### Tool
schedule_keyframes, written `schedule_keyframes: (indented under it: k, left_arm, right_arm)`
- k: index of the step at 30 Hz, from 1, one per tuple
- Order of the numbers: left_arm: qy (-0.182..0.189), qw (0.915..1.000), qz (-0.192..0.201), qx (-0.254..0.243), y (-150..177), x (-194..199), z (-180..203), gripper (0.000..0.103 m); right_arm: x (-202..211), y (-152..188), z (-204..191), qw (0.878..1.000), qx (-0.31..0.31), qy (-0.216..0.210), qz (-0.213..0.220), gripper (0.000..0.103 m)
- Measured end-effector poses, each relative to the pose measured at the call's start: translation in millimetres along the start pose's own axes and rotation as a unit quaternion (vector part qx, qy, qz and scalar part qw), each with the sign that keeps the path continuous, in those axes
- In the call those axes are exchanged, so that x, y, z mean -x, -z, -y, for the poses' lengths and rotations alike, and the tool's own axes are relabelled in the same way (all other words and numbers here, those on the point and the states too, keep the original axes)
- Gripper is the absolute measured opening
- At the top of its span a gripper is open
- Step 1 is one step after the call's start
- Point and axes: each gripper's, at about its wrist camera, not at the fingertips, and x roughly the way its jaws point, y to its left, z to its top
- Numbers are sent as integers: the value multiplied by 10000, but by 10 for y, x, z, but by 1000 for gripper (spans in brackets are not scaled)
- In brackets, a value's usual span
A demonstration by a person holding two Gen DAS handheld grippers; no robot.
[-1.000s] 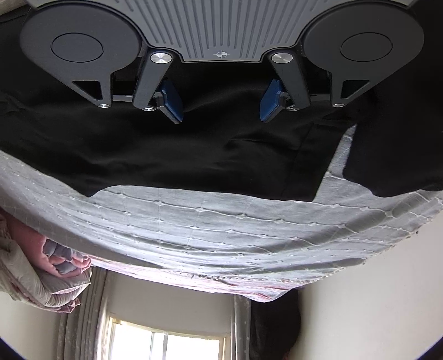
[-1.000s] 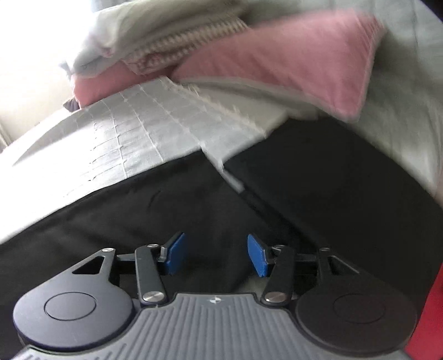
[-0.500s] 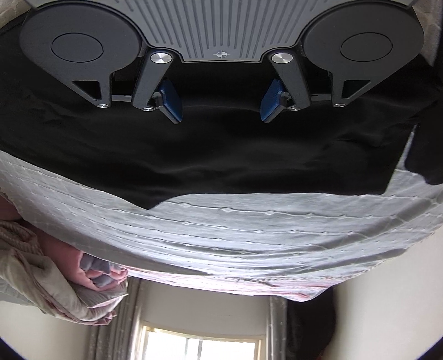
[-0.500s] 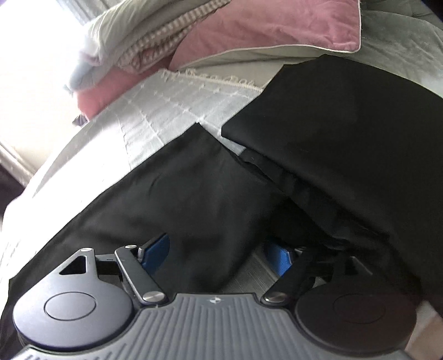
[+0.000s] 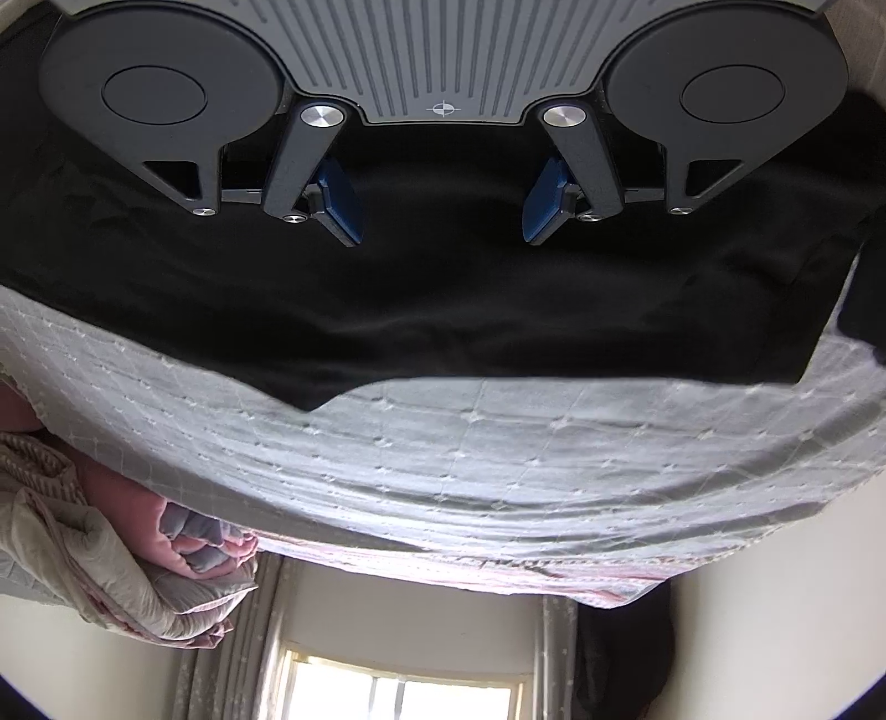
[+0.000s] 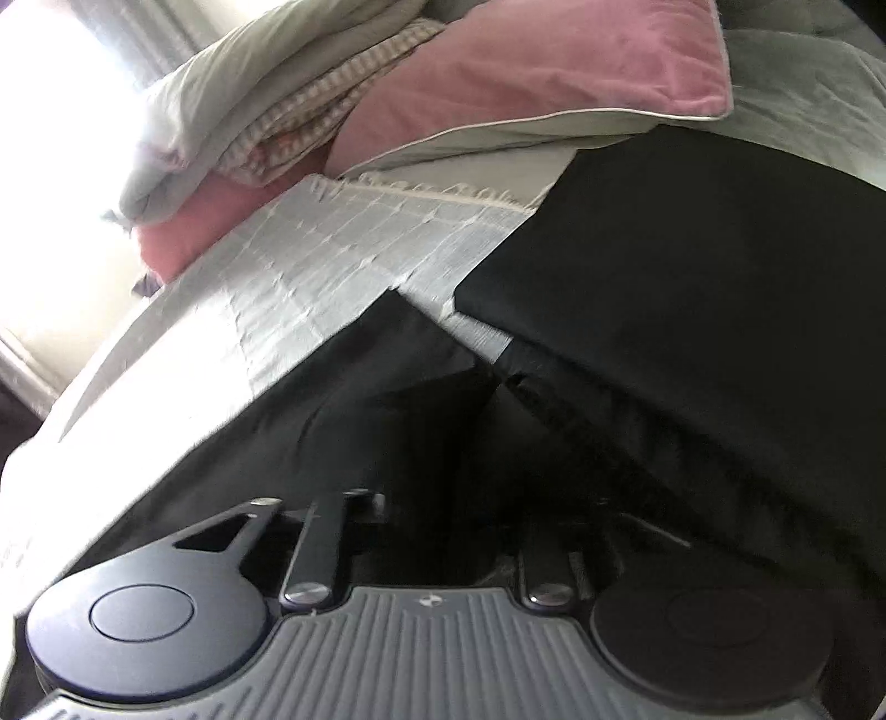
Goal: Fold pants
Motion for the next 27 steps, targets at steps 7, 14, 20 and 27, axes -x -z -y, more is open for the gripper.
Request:
schedule_keyframes:
  k: [7,14,20,27]
  left_arm:
    - [447,9986,27,-273,-464,-381,280,76]
    - [371,9957,-33,-852,-688,-1012,757,79]
    - [271,9935,228,-1078,-554,-1335,890,14]
    - [422,9963,410,-621,-675,-1311,739,3]
  right_arm:
    - [-47,-23,45,9998,-118,-137,-23,56]
    - [-79,-2,-49,9984,525,-194,-86,70]
    - [-90,34,-178,9943,1064,6,-21,65]
    - [-114,-157,-180,9971,692,169,285,47]
